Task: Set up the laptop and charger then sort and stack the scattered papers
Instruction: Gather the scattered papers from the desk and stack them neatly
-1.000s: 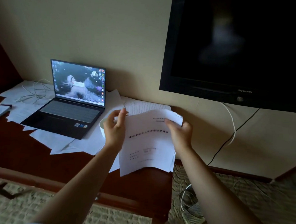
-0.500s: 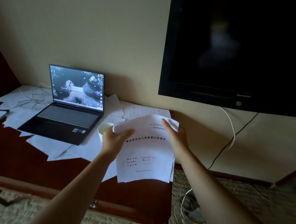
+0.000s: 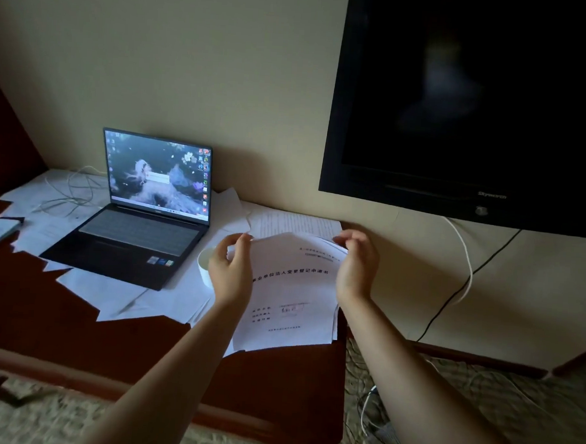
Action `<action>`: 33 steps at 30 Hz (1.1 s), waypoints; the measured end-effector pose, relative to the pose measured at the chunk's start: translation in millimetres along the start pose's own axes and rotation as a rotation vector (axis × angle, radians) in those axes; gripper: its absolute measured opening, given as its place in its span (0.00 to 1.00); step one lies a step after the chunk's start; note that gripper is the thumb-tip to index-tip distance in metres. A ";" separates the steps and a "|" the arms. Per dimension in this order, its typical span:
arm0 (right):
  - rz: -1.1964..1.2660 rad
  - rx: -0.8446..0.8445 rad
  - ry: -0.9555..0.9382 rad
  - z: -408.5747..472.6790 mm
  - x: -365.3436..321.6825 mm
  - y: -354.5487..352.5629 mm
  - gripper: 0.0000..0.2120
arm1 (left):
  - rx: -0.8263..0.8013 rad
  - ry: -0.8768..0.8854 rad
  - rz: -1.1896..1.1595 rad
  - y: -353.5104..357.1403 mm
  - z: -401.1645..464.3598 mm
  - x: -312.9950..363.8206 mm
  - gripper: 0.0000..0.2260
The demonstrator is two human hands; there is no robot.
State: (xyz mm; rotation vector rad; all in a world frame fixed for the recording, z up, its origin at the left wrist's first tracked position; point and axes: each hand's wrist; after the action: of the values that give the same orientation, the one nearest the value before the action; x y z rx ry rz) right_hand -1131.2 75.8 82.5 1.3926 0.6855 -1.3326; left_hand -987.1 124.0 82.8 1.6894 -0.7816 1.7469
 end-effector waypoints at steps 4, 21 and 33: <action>-0.053 -0.063 0.014 1.2 2.6 -2.8 0.08 | 0.049 0.023 0.017 3.2 3.8 -0.6 0.11; -0.151 -0.146 0.248 8.8 11.8 -14.3 0.05 | -0.227 0.115 0.179 -17.3 22.5 -25.7 0.36; -0.081 -0.277 0.371 3.6 14.4 -31.2 0.06 | -0.266 -0.007 0.051 -19.8 8.0 -24.2 0.04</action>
State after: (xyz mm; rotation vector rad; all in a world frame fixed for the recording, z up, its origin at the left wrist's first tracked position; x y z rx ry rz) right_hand -1157.8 78.1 60.6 1.4061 1.1389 -1.0000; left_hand -966.2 130.8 59.1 1.5099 -1.0191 1.5902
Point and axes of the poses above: each hand's wrist, its own z-axis towards the middle knuckle, its own y-axis out of the palm, x = y × z, and after that the axes turned 5 degrees about z, right-handed
